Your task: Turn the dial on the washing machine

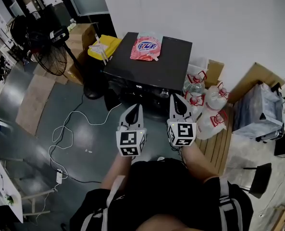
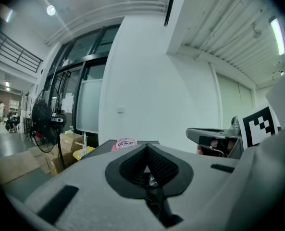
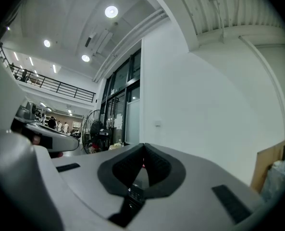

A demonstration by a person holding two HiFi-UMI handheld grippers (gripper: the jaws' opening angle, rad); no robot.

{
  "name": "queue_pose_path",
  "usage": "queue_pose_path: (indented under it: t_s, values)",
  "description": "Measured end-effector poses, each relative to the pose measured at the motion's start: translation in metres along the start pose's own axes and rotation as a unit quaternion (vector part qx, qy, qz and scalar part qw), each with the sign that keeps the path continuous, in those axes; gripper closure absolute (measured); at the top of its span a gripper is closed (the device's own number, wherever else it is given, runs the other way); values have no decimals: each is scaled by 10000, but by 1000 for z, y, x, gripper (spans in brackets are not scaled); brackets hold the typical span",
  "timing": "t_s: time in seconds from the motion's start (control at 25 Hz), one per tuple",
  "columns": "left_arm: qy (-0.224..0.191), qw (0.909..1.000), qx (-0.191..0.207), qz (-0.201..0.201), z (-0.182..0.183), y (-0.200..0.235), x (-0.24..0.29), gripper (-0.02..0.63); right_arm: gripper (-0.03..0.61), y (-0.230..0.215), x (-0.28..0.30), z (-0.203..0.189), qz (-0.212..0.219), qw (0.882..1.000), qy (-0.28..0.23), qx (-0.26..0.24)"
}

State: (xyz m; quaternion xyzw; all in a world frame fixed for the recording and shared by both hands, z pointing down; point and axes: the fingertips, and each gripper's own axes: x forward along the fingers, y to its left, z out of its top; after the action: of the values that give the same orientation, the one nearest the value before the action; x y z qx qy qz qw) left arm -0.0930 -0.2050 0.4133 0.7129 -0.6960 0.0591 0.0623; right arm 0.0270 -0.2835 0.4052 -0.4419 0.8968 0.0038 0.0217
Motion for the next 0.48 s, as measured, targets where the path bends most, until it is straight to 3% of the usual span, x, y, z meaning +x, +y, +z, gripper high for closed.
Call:
queue_pose_path:
  t_s: [0.24,0.48]
  values:
    - [48,9999,-27,-135,-3,20,31,618,571,-4,29,-18,-165,9998,115,-46]
    - [178,9979,101,-609,-11,36,66,618,571,-6,56,-37,-546,9982,239,-73]
